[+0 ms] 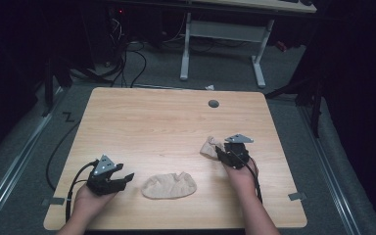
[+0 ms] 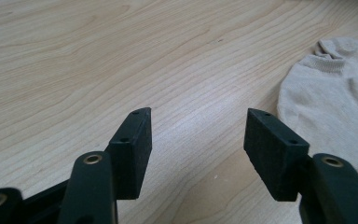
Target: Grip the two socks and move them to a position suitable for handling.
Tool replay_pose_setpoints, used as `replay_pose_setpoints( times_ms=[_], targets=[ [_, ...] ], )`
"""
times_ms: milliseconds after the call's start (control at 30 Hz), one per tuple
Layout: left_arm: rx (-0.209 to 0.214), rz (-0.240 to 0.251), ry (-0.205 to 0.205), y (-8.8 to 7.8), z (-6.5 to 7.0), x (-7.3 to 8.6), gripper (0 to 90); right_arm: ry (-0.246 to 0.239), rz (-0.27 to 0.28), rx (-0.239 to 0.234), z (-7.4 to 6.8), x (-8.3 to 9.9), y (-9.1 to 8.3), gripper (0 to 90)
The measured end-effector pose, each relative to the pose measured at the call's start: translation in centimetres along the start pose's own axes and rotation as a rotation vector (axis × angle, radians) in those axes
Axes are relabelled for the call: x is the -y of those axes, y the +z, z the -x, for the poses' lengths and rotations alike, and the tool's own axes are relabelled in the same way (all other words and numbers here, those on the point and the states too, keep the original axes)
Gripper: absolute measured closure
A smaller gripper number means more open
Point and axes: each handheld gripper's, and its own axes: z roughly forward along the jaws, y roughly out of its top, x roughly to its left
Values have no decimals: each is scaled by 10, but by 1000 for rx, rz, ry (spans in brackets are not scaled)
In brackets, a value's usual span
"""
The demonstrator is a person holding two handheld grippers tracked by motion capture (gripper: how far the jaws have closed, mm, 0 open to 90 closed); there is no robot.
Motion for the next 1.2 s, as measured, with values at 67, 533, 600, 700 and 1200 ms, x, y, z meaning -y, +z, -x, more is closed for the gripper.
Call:
replay_pose_setpoints(
  times_ms=[67,533,600,700,1200],
  targets=[
    [5,-5,2,0,0,0,421,6,0,-6,1,-1,2,593],
    [152,-13,47,10,37,-7,475,28,-6,-12,3,0,10,639],
    [161,-38,58,15,41,-7,527,33,-11,-14,3,0,10,650],
    [173,-87,63,24,44,-4,663,37,-5,-11,4,1,9,684],
    [230,-143,255,32,67,2,872,42,-20,-23,5,4,9,690]
  ],
)
